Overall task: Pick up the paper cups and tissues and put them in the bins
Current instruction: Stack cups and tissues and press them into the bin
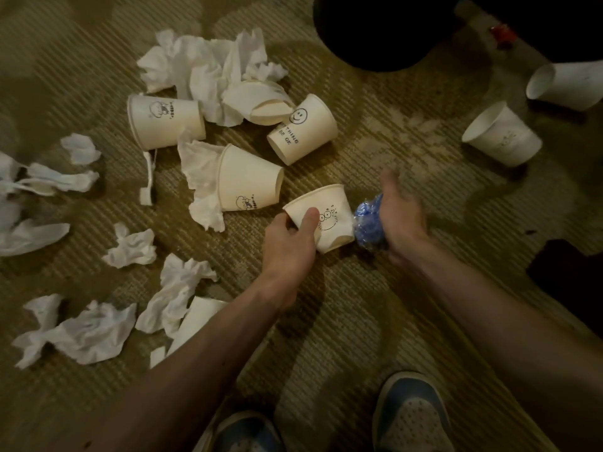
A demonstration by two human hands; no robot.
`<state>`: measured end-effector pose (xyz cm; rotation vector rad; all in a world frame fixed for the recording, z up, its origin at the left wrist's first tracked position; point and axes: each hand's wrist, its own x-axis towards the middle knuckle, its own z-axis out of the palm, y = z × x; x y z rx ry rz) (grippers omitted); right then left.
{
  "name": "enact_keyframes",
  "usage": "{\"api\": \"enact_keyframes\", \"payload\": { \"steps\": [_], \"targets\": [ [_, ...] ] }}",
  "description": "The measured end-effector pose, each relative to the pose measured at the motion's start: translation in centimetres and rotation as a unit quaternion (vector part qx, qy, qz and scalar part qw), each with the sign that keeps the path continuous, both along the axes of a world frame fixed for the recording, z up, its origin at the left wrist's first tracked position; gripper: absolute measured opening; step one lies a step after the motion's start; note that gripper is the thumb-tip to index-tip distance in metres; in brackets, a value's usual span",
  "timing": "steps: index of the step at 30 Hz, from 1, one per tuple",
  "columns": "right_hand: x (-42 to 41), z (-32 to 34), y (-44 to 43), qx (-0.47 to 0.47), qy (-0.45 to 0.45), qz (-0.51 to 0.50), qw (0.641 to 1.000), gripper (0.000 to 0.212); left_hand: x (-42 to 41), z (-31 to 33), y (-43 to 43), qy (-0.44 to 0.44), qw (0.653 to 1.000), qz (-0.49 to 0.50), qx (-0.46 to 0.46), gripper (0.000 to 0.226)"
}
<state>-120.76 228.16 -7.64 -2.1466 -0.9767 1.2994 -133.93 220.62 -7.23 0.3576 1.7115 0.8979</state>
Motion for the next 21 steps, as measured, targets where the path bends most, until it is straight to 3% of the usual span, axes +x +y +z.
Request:
{"api": "enact_keyframes", "payload": {
  "steps": [4, 7, 13, 17, 18, 19, 20, 21],
  "targets": [
    [-0.1, 0.0, 0.4, -0.024, -0.006, -0.023, 0.999, 0.073, 0.5, 0.0, 0.2, 0.032, 0.996, -0.062, 0.057, 0.023],
    [-0.1, 0.8, 1.7, 0.015, 0.019, -0.035, 0.999, 0.065, 0.4, 0.8, 1.4, 0.076, 0.986, -0.104, 0.107, 0.012],
    [-1.5, 4.5, 4.7, 0.116, 0.061, -0.033, 0.991, 0.055, -0.7, 4.8, 6.1, 0.164, 0.934, -0.186, 0.257, 0.042],
    [-2.6, 10.0, 7.3, 0.19, 0.056, 0.03, 0.98, 0.056, -1.9, 8.8, 9.6, 0.065, 0.919, -0.198, 0.334, 0.032],
    [-2.8, 11.4, 8.1, 0.225, 0.074, 0.037, 0.971, 0.044, -2.2, 9.9, 10.5, 0.033, 0.917, -0.201, 0.342, 0.027],
    [-3.2, 13.1, 9.1, 0.231, 0.086, 0.027, 0.969, 0.018, -2.5, 11.1, 11.5, 0.007, 0.916, -0.201, 0.348, 0.021],
    [-3.4, 14.6, 10.1, 0.226, 0.1, 0.022, 0.969, 0.049, -2.8, 12.3, 12.5, -0.01, 0.914, -0.197, 0.355, 0.017],
    [-3.7, 16.4, 11.1, 0.22, 0.112, 0.014, 0.969, 0.053, -3.1, 13.7, 13.5, -0.022, 0.911, -0.191, 0.365, 0.014]
  ]
}}
